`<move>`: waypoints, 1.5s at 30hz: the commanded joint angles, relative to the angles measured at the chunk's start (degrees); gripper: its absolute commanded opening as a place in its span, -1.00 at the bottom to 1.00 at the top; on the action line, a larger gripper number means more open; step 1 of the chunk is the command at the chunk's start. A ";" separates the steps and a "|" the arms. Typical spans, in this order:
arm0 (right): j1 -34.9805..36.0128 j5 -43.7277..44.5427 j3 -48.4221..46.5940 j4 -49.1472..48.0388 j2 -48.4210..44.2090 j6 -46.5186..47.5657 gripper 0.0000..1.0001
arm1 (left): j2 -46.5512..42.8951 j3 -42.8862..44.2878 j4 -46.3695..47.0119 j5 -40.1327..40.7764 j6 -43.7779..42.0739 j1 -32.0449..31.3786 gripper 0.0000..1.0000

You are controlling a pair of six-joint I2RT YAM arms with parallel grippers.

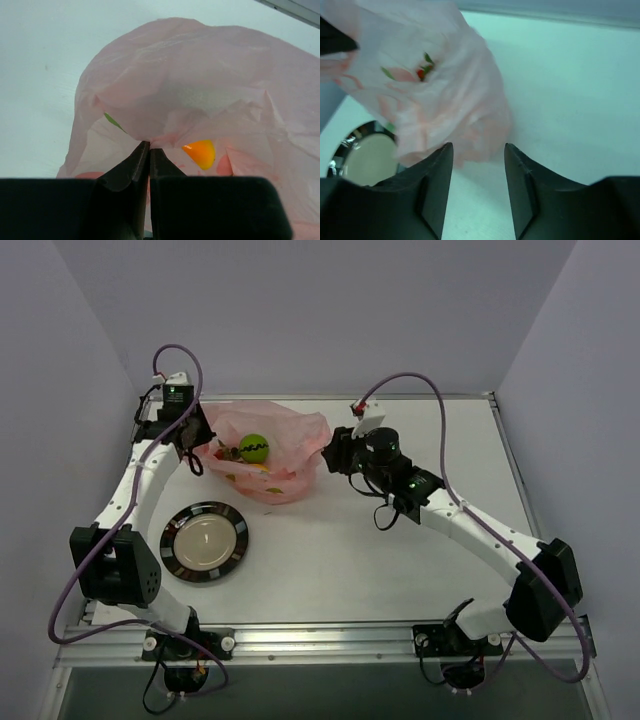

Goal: Take the fake fruits out of the plastic bag

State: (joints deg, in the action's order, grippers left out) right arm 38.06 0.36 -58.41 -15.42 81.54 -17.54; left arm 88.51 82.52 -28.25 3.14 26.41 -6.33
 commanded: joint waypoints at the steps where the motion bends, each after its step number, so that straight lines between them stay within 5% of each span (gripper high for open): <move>1: 3.41 0.70 -6.96 2.85 -3.76 0.76 -0.25 | -0.27 5.89 2.76 -2.61 0.66 1.40 -0.95; 5: 9.55 1.04 -11.96 2.41 1.05 1.36 -0.76 | 0.70 7.04 3.38 -3.14 0.83 1.93 -0.95; 13: 14.14 0.60 -23.67 -1.80 19.60 6.54 -0.90 | 3.77 9.32 4.08 -5.07 0.83 3.51 -0.95; 20: 13.79 -1.13 -21.23 -9.62 34.81 4.46 -1.00 | 10.97 12.57 5.31 -5.51 0.31 6.85 -0.95; 30: 17.31 -1.15 -12.43 -19.73 39.92 -2.58 -1.00 | 26.00 19.16 10.14 -7.71 -0.93 8.97 -0.95; 34: 17.05 -0.54 -12.25 -20.09 38.70 -2.77 -1.00 | 22.34 16.47 12.06 -9.90 0.56 8.96 -0.93; 35: 16.96 -0.54 -12.25 -20.00 37.48 -2.76 -1.00 | 20.32 15.40 12.43 -10.25 1.44 8.96 -0.80; 39: 15.55 -0.54 -12.07 -19.91 34.22 -4.34 -1.00 | 5.50 8.46 12.43 -11.22 4.17 8.88 0.46; 42: 15.11 -0.54 -11.29 -19.47 32.02 -5.92 -1.00 | -4.90 1.79 9.02 -9.74 5.40 7.92 0.67; 45: 15.02 -1.59 -10.76 -19.47 30.44 -6.98 -1.00 | -15.01 -7.00 6.46 -5.43 6.02 5.46 0.60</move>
State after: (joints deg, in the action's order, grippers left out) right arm 53.47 -0.80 -69.52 -33.06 117.05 -22.59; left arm 82.19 79.79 -18.65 -5.72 30.65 1.48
